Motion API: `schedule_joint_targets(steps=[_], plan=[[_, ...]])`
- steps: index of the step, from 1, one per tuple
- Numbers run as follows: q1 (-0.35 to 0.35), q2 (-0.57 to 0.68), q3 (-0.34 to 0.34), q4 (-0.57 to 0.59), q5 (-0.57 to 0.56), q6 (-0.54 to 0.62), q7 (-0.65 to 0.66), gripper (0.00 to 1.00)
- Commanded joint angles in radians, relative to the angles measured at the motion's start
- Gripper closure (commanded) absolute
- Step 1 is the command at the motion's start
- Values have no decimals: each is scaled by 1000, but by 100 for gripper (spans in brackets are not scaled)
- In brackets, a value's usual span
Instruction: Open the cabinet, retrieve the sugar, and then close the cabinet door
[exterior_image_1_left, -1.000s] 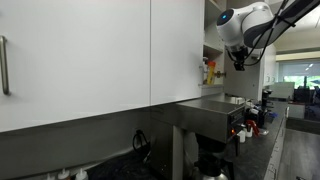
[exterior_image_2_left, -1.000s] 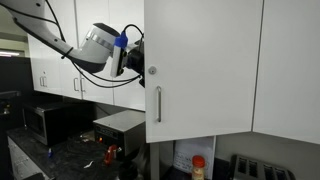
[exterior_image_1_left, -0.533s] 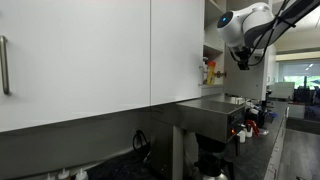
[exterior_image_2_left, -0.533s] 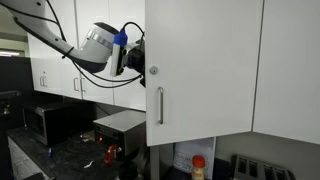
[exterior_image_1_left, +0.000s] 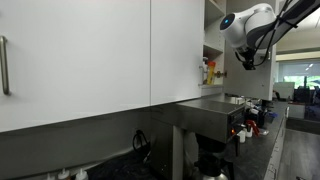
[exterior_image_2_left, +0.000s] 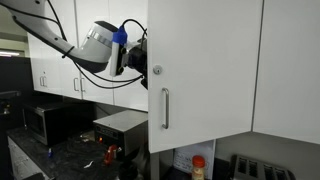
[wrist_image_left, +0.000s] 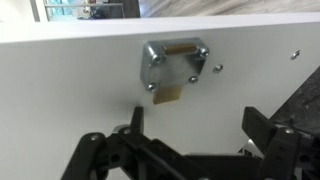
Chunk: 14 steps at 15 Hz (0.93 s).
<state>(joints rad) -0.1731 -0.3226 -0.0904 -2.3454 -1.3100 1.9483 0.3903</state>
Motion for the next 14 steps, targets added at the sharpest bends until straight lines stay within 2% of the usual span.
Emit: schedule_joint_targets(steps=[1,8,10,14], plan=[[9,-9,-29,-2,-22,-23,-1,0],[15,-16,-49,0,-13,-11,1,0],[26,-13,-48,4,0,22,12,0],[70,3,-39,22,32,159,91,0]])
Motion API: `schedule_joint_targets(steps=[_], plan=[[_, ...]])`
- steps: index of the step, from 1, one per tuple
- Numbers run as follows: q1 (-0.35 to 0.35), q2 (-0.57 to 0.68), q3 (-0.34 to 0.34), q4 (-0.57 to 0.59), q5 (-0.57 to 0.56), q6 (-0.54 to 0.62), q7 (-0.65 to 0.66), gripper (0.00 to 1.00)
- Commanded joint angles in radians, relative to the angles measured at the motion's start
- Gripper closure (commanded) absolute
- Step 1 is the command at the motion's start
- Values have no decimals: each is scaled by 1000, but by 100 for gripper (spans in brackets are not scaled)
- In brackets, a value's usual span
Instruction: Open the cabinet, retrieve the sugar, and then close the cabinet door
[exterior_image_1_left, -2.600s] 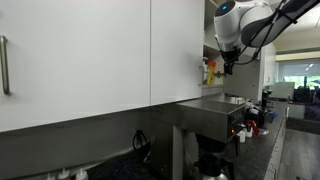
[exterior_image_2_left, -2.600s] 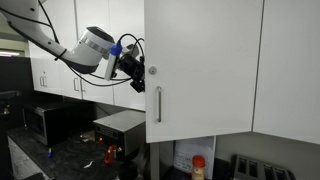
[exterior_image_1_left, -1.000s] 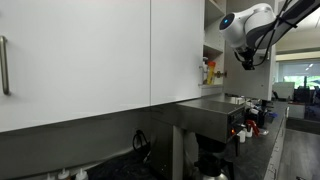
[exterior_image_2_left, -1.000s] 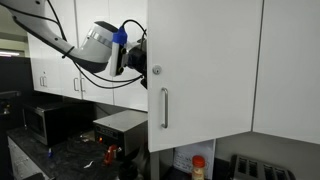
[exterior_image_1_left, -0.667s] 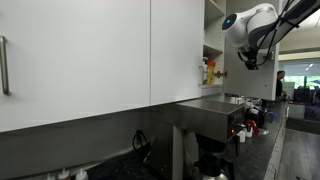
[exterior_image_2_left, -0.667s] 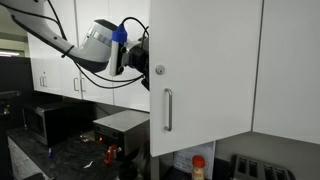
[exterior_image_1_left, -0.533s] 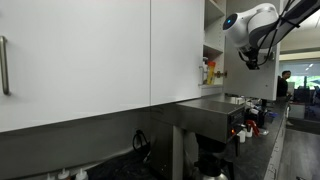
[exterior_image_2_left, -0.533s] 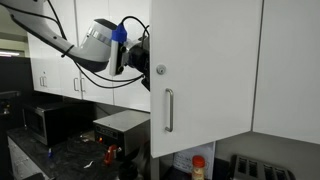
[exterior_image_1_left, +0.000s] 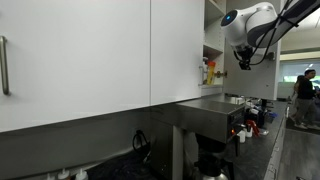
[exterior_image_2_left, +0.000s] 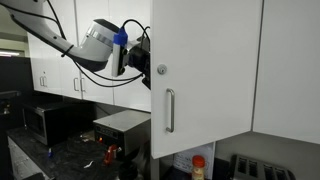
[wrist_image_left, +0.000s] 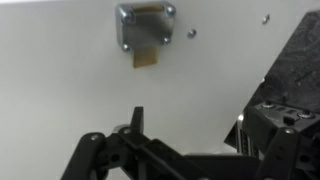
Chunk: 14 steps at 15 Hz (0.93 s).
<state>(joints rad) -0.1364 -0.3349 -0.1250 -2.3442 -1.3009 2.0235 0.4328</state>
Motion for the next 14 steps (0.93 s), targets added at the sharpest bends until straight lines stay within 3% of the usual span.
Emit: schedule_joint_targets(steps=[1,8,14], plan=[[44,19,-4,25,25,132,85,0],[49,50,-11,49,21,364,270,0],[1,63,-101,49,60,568,361,0]])
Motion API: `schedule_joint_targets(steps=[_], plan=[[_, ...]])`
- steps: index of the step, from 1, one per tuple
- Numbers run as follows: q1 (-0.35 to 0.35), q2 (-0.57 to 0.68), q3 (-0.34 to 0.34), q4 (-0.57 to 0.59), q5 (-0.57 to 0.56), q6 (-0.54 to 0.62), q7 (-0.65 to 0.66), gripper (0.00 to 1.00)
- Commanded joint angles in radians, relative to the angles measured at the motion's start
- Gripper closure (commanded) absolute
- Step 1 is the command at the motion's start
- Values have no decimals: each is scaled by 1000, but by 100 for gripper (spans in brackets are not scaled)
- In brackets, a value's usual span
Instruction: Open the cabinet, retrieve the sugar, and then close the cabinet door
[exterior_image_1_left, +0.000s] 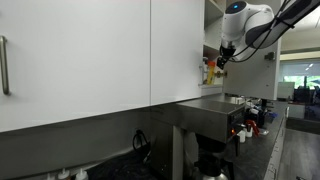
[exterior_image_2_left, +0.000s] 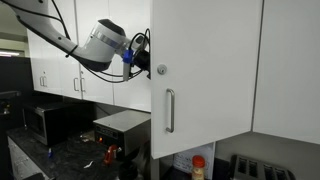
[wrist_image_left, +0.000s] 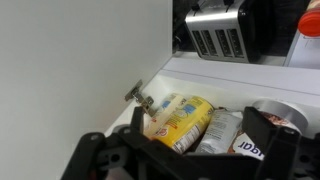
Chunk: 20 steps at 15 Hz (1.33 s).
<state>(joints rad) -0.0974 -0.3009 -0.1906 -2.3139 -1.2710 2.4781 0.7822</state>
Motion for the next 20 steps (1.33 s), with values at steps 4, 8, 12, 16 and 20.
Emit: schedule_joint_targets(steps=[4,8,12,16,20], plan=[[-35,5,-69,0,68,180,-4,0],[-43,10,-83,0,92,227,-9,0],[-43,12,-83,0,93,229,-9,0],[-43,12,-83,0,93,230,-9,0],[-33,33,-108,11,134,270,-44,0]])
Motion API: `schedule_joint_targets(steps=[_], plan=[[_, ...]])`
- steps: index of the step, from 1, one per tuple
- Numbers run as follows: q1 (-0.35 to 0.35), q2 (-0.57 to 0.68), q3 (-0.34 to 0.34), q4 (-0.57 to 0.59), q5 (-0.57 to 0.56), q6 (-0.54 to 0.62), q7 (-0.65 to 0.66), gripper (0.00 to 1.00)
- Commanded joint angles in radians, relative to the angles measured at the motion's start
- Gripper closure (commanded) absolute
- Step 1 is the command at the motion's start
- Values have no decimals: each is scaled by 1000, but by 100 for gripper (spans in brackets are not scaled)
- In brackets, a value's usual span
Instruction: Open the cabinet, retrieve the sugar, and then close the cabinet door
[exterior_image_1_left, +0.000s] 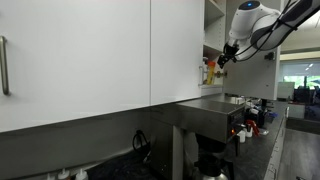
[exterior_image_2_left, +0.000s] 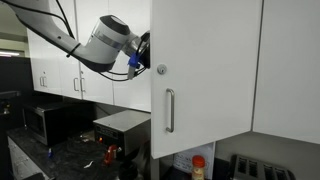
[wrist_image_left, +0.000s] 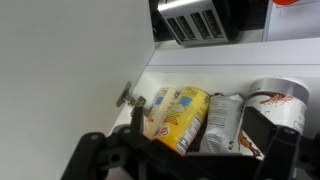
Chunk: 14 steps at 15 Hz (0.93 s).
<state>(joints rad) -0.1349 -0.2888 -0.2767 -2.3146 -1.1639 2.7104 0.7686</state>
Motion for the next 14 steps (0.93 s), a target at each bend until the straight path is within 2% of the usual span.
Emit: schedule_joint_targets(steps=[1,7,14], plan=[[9,23,-27,12,52,34,-50,0],[25,41,-40,18,101,50,-126,0],[68,97,-86,31,266,140,-286,0]])
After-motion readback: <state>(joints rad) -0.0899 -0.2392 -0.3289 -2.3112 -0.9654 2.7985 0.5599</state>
